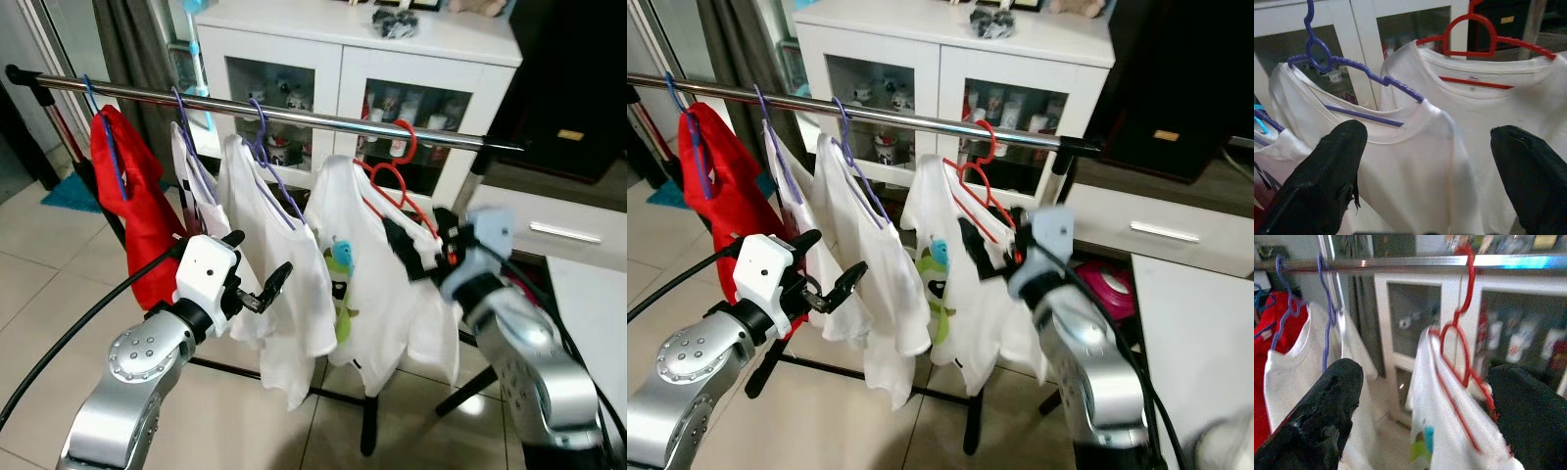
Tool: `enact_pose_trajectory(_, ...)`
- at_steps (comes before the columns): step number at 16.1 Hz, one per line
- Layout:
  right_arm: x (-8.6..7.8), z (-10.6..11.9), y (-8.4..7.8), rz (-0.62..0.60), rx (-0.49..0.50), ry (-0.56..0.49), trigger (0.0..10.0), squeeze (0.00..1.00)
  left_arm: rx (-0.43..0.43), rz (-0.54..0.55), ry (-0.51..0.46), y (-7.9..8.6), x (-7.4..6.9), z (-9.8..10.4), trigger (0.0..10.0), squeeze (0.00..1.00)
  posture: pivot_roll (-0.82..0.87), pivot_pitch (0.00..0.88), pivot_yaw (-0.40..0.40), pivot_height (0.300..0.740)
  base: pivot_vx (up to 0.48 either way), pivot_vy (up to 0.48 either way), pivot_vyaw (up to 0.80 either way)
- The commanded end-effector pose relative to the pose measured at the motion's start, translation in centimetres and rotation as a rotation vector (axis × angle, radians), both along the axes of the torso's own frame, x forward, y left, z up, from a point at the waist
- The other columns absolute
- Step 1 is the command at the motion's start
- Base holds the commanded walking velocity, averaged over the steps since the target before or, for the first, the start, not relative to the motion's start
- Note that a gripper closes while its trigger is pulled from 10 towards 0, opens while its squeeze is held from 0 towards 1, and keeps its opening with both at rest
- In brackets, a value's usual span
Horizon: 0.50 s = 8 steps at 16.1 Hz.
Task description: Hang hanger
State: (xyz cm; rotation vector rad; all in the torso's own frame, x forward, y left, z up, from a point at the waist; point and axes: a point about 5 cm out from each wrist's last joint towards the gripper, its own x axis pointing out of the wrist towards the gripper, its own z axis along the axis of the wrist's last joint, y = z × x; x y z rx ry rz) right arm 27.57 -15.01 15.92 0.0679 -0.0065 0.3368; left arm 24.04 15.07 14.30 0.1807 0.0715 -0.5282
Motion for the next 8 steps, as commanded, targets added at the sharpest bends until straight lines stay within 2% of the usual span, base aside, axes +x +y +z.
enact_pose_trajectory(1,0.8,0.1,-0.4,-0.042,-0.001,0.014,10.0,0.00,0.008,-0.017,-0.008,0.0,0.0,0.3,10.0,0.00,0.00,0.000,-0.015,0.740,0.000,0.000,0.00)
enact_pose_trajectory(2,1.5,0.1,-0.4,-0.058,0.012,0.024,10.0,0.89,0.006,-0.025,-0.003,-0.1,0.1,0.3,10.0,0.00,0.00,0.000,-0.013,0.740,0.000,0.000,0.00)
enact_pose_trajectory(3,1.7,0.1,-0.5,-0.063,0.016,0.027,10.0,0.89,0.006,-0.028,-0.001,-0.1,0.1,0.3,10.0,0.00,0.00,0.000,-0.013,0.740,0.000,0.000,0.00)
enact_pose_trajectory(4,2.6,0.2,-0.2,-0.034,0.028,0.025,10.0,1.00,0.008,-0.039,0.006,-0.2,0.1,0.2,10.0,0.00,0.00,0.000,-0.009,0.740,0.000,0.000,0.00)
enact_pose_trajectory(6,5.0,0.1,0.5,0.024,-0.019,0.026,10.0,1.00,0.003,-0.070,0.028,-0.2,0.1,0.0,10.0,0.00,0.00,0.000,-0.001,0.740,0.000,0.000,0.00)
enact_pose_trajectory(8,7.7,0.8,0.4,0.015,-0.019,-0.009,10.0,1.00,0.013,-0.129,0.051,-0.2,-0.3,-0.1,10.0,0.00,0.02,0.009,0.004,0.740,0.000,0.000,0.00)
